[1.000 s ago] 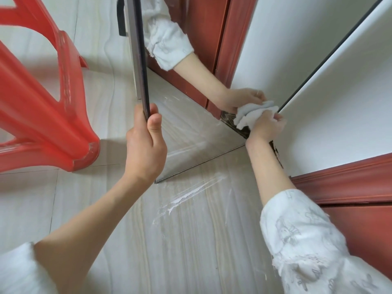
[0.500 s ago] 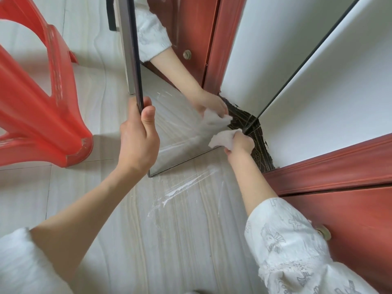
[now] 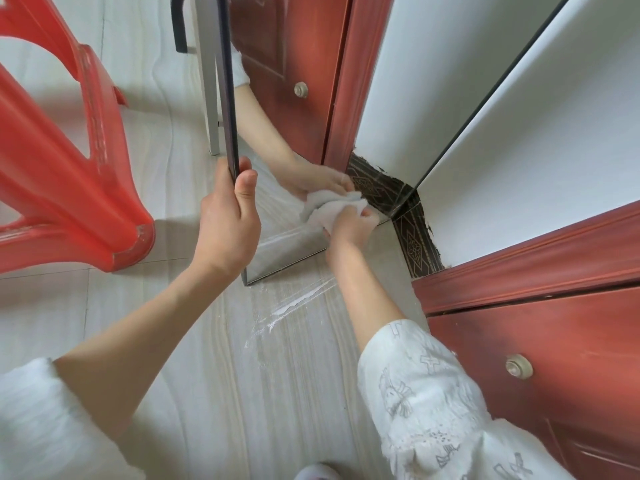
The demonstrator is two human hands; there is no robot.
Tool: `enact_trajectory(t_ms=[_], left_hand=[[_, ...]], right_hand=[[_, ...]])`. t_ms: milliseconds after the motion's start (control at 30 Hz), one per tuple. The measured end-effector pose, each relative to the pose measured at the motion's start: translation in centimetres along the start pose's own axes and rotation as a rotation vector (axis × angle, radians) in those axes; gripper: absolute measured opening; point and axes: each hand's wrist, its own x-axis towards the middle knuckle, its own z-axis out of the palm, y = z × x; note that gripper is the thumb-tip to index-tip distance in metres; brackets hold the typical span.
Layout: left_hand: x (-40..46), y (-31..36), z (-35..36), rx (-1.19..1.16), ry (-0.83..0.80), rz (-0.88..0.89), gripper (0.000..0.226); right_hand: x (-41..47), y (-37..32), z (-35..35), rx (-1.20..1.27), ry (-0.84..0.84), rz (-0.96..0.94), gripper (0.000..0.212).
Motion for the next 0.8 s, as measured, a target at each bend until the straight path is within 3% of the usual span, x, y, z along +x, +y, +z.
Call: enact_trajectory(t_ms=[100, 233, 333, 433, 533, 667, 800], left_hand=[[-0.1, 0.3, -0.3, -0.009, -0.024, -0.007, 0.038], [-0.1, 0.5, -0.9, -0.053, -0.102, -0.053, 0.039], [-0.1, 0.7, -1.5, -0.062, -0.182, -0.092, 0.041], [0.1, 1.1, -1.9, -0.067, -0.231, -0.126, 0.043], [0.2, 1.3, -2.1, -0.064, -0.247, -0.145, 0.041], [-0.3, 1.1, -2.3, -0.002, -0.243, -0.122, 0.043], [-0.4, 0.7, -2.2, 0.046, -0.216, -0.075, 0.042]], right_hand=[[0.3, 0.0, -1.0, 0.018, -0.107, 0.235, 0.032], [0.4, -2.9, -1.6, 0.029, -0.068, 0.19, 0.016], [-1.2, -6.7, -2.0, 0.172, -0.111, 0.054, 0.021], [-4.1, -11.1, -1.7, 0.304, -0.145, -0.133, 0.007], [-7.5, -13.3, -0.4, 0.262, -0.133, -0.335, 0.011], [-9.2, -11.4, 1.4, 0.137, -0.07, -0.564, 0.022], [-6.2, -7.3, 1.3, 0.082, 0.014, -0.52, 0.022]])
